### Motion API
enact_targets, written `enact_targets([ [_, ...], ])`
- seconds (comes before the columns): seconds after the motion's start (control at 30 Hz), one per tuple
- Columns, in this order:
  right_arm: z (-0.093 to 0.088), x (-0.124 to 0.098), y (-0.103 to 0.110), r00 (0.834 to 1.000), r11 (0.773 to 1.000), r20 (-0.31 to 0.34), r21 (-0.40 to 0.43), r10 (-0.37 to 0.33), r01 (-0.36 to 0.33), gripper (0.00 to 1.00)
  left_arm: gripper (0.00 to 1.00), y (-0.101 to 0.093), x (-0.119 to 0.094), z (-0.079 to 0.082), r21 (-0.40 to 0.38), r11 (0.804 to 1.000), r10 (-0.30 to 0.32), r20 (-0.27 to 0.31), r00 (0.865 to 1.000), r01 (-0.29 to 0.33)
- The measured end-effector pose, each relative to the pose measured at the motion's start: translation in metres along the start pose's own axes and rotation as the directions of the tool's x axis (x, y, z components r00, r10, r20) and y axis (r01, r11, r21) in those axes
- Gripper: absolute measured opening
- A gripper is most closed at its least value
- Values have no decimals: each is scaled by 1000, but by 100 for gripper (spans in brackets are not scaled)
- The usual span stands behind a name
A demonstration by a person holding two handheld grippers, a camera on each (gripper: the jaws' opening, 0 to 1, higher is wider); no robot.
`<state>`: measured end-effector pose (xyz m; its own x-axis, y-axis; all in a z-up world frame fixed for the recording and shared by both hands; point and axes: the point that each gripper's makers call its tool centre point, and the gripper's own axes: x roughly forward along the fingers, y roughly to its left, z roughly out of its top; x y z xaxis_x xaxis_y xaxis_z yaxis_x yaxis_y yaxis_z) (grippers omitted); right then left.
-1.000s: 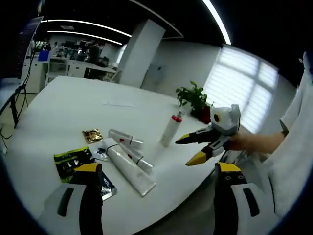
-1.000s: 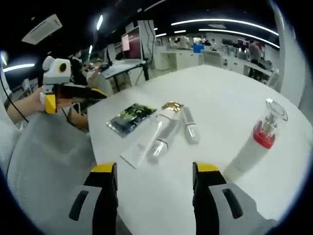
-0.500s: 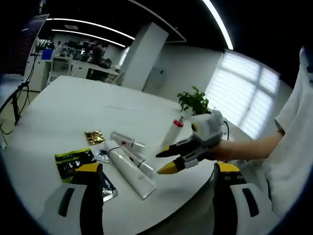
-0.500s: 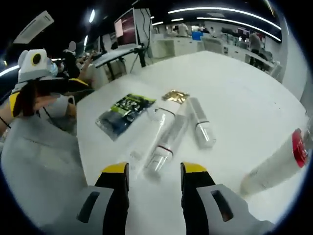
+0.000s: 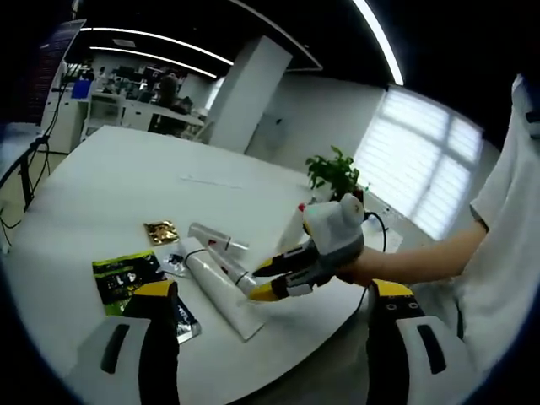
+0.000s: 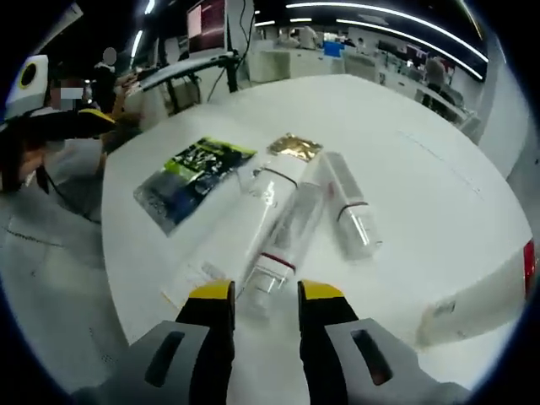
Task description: Arrange the skincare products in the storage area until every visible bottle or jar stands upright without overlapping.
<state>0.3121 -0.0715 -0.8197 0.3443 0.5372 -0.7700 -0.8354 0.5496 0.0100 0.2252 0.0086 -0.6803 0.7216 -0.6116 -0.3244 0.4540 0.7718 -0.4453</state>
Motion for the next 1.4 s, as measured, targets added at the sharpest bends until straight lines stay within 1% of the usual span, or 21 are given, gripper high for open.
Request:
enact_targets([
  [0.1, 0, 2, -2, 1000, 999, -12, -26, -19, 19, 25, 85, -3, 1, 0, -3, 1000, -10, -2, 1000, 10],
  [0.27, -1, 10, -8, 999, 999, -31, -38, -40, 39, 25, 84, -6, 4, -6, 14, 1000, -21, -37, 999, 21],
  [0.43, -4, 16, -13, 997, 996, -47, -63, -68, 65, 24, 84, -2, 2, -5, 4, 1000, -16, -29, 999, 16],
  [0.47, 0, 17, -14, 997, 996, -27, -57, -66, 64, 24, 84, -2, 2, -5, 3, 1000, -16, -26, 1000, 16],
  [0.57, 0, 16, -17, 996, 995, -28, -64, -81, 79, 23, 84, -3, 3, -5, -2, 1000, -17, -27, 1000, 17],
  [0.63, 1, 16, -18, 996, 993, -20, -82, -86, 84, 23, 84, -2, 3, -7, 4, 1000, -18, -33, 999, 18],
  [0.73, -1, 12, -23, 994, 989, -16, -107, -107, 105, 21, 84, -3, 4, -9, 9, 1000, -20, -44, 999, 21],
  [0.83, -1, 8, -25, 996, 991, -1, -99, -94, 94, 19, 84, -4, 4, -10, 10, 1000, -23, -52, 998, 23],
  [1.13, 4, -12, -31, 995, 989, 43, -114, -87, 91, 18, 83, -4, 5, -13, 21, 999, -25, -69, 997, 27],
  [1.3, 6, -25, -31, 995, 986, 66, -147, -74, 83, 17, 83, -5, 5, -15, 36, 999, -21, -81, 996, 24],
  [1.4, 6, -32, -29, 995, 985, 82, -161, -56, 69, 17, 83, -6, 7, -18, 52, 998, -24, -98, 995, 29],
])
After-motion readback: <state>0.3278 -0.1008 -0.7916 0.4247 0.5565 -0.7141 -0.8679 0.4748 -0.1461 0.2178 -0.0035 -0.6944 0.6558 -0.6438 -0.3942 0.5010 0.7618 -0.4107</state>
